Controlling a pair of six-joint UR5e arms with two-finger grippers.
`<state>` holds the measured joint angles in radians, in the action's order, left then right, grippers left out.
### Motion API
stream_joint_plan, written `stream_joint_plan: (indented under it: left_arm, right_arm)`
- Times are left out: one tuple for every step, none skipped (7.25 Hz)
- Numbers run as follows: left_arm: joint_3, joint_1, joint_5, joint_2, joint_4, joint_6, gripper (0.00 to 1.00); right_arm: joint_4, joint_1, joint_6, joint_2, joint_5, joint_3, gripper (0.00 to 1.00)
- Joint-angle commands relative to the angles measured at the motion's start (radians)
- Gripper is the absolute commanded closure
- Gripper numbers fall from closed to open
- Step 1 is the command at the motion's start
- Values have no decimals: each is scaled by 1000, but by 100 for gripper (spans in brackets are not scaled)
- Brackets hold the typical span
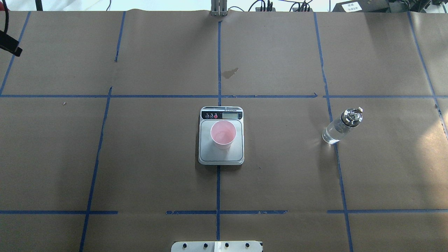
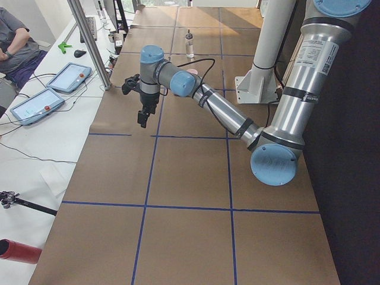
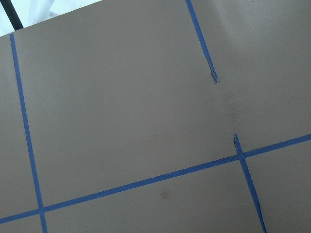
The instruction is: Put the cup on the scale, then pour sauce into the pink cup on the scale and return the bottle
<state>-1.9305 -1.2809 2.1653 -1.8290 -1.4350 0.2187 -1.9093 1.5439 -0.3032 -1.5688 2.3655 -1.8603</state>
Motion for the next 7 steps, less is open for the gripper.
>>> stream_joint_plan:
  left_arm:
    - [62, -130, 16, 95, 1, -356, 0]
    - [179, -215, 25, 127, -5, -395, 0]
    - [208, -253, 49, 138, -21, -391, 0]
    - [212, -255, 57, 139, -37, -387, 0]
    - [214, -256, 59, 143, -39, -398, 0]
    - [244, -252, 59, 140, -56, -397, 0]
    - [252, -253, 59, 152, -95, -398, 0]
  right_arm:
    - [96, 22, -27, 0, -26, 103, 0]
    - [175, 22, -24, -7, -29, 186, 0]
    - [296, 22, -13, -13, -28, 263, 0]
    - [341, 22, 65, -10, -26, 300, 0]
    - [351, 22, 140, -8, -26, 287, 0]
    - [358, 22, 148, -7, -26, 289, 0]
    - [357, 22, 151, 1, -23, 286, 0]
